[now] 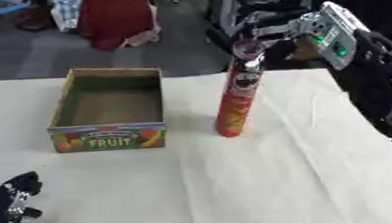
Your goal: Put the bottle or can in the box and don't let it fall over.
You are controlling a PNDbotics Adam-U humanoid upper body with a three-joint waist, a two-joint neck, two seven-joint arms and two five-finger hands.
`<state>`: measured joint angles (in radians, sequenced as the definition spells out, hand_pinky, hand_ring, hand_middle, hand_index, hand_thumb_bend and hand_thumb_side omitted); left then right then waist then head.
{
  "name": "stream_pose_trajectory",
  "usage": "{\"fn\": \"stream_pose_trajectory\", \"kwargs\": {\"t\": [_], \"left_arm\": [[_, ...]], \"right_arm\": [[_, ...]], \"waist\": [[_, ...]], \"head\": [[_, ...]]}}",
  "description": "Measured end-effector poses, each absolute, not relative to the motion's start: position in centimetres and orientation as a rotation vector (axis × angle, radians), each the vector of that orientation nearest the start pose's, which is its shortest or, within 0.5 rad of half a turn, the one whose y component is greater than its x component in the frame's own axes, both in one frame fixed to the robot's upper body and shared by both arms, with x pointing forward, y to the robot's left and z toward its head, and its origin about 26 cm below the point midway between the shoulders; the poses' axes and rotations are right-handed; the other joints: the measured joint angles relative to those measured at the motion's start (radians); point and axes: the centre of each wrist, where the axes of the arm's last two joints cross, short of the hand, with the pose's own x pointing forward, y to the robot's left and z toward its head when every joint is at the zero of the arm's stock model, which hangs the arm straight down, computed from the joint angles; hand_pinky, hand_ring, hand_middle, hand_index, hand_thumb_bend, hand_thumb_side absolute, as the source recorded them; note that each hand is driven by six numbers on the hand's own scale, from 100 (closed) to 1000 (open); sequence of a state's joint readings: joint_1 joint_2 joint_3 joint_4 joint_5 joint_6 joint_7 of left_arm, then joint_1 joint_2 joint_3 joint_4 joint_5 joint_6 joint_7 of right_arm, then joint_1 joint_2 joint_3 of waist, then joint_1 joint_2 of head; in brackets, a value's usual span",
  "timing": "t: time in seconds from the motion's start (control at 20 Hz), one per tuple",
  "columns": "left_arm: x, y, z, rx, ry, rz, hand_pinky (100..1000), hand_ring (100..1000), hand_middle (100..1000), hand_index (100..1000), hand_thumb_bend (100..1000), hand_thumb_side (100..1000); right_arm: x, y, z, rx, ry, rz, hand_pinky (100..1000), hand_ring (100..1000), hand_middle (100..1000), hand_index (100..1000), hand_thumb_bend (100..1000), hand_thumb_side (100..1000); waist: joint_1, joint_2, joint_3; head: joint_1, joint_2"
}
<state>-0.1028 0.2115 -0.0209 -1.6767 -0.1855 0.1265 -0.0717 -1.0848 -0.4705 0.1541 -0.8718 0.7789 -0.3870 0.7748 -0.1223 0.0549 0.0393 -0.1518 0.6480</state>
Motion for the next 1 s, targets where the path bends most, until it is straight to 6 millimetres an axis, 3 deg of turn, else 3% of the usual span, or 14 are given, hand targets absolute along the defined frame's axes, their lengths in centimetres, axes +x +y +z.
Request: {"fn": "stream_pose_trajectory", "kwargs": {"t": [0.15,0.5,1.0], "left_arm": [[30.13,27.29,5.41,0.249,-1.618,-0.382,547,768,660,825,571,859],[30.15,27.27,5.43,0.249,-1.619,-0.382,547,769,660,825,570,859],[30.16,27.27,5.44,0.249,-1.620,-0.383,548,769,661,825,570,859]], "right_arm": [[49.16,-27.22,25.31,-0.598,-1.280,1.835,631,788,1000,1000,100,416],[49.16,-27.31,25.38,-0.606,-1.291,1.810,498,695,975,1000,100,278],[49.19,-27.36,25.31,-0.641,-1.326,1.762,372,607,942,1000,100,252]], "waist": [[0.000,0.000,0.001],[0.000,0.000,0.003],[0.000,0.000,0.005]], "head": [[-0.001,0.000],[-0.004,0.000],[-0.009,-0.002]]}}
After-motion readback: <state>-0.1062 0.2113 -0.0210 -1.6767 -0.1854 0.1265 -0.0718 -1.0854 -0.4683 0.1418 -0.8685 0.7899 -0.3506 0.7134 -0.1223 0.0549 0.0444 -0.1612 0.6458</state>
